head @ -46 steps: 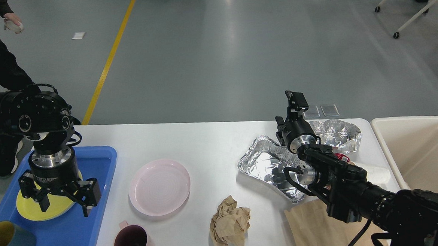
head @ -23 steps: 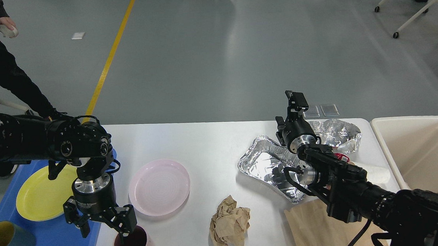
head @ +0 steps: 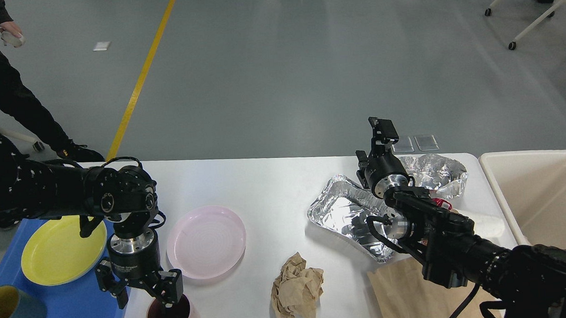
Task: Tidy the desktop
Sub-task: 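Grasp the cup with the left gripper and place it in the blue tray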
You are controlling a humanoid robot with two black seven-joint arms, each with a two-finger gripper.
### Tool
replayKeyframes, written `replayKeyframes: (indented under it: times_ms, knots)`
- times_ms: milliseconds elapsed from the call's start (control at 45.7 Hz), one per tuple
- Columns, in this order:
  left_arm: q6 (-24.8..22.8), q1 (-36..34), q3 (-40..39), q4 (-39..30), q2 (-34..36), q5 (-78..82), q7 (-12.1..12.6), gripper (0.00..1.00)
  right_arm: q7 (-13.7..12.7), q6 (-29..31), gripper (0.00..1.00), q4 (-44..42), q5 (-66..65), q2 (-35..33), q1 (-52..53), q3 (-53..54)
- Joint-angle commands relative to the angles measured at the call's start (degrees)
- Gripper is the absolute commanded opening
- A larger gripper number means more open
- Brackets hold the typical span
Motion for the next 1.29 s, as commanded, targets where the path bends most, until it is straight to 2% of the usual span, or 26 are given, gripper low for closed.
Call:
replayKeyframes:
  times_ms: [0,197,372,678,896,1137,1268]
  knots:
    - [0.00,1.22,-0.05,0.77,-0.41,-0.09,0.02,0.62,0.00,0.00,1.00,0.00,0.00,0.00,0.00,0.00]
    - [0.00,1.13,-0.05,0.85,-0.41,-0.79,-0.07,0.33,0.00,0.00,1.00,0.00,0.00,0.00,0.00,0.00]
    - [0.00,1.04,0.04,0.85,-0.41,-0.97,-0.16,0.00,0.00,0.00,1.00,0.00,0.00,0.00,0.00,0.00]
    - [0.00,-0.01,-0.05,0.59,0.38,-1.76,-0.33,0.00,0.00,0.00,1.00,0.00,0.00,0.00,0.00,0.00]
    - [0.00,-5.98,0.04,-0.73,1.26,-2.46,-0.95,0.00,0.00,0.00,1.00,0.00,0.00,0.00,0.00,0.00]
    - [0.00,-14.60,0.21,-8.46,6.70,-4.13,-1.04,0.00,0.00,0.00,1.00,0.00,0.00,0.00,0.00,0.00]
    - [0.00,-17.15,1.09,-9.78,13.38,-4.04,-1.04,0.00,0.00,0.00,1.00,0.00,0.00,0.00,0.00,0.00]
